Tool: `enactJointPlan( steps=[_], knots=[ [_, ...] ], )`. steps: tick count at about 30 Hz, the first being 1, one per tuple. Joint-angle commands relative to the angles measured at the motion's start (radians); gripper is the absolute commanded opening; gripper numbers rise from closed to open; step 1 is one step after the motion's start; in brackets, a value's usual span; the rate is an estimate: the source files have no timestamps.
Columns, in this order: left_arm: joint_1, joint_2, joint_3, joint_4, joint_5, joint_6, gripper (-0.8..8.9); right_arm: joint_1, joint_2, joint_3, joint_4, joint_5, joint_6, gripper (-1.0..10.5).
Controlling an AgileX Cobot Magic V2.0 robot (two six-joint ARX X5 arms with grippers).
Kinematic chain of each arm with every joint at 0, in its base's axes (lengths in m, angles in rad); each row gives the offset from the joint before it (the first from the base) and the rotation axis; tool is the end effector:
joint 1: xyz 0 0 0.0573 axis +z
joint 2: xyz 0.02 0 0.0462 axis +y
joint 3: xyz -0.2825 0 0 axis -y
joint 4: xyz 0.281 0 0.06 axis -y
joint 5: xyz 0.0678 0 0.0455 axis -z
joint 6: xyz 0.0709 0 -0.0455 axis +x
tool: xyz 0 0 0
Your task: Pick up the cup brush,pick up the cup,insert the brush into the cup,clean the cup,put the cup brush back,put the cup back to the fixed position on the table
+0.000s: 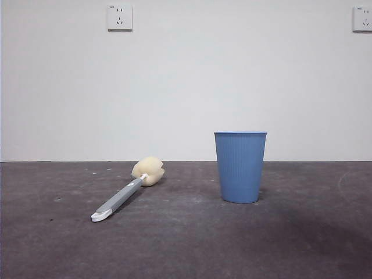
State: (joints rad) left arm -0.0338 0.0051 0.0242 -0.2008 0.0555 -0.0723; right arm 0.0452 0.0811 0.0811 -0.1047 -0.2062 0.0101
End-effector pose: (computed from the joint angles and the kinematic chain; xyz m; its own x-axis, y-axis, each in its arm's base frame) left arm 0.1534 -0.0091 0.1453 0.9796 -0.0886 -0.1804 0.0750 0.9939 -0.0810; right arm 0.1551 0.0215 0.1720 0.9632 0.2485 -0.1023 -0.2466 0.9686 0.0314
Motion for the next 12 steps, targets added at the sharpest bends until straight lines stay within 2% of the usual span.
enactJointPlan(
  steps=[1, 12],
  knots=[
    [0.003, -0.002, -0.012, -0.002, -0.001, -0.006, -0.03, -0.004, -0.026, -0.035, 0.010, 0.004, 0.031, 0.0],
    [0.003, -0.002, -0.012, -0.002, -0.001, -0.006, -0.03, -0.005, -0.080, -0.076, -0.066, 0.006, 0.056, 0.0]
  ],
)
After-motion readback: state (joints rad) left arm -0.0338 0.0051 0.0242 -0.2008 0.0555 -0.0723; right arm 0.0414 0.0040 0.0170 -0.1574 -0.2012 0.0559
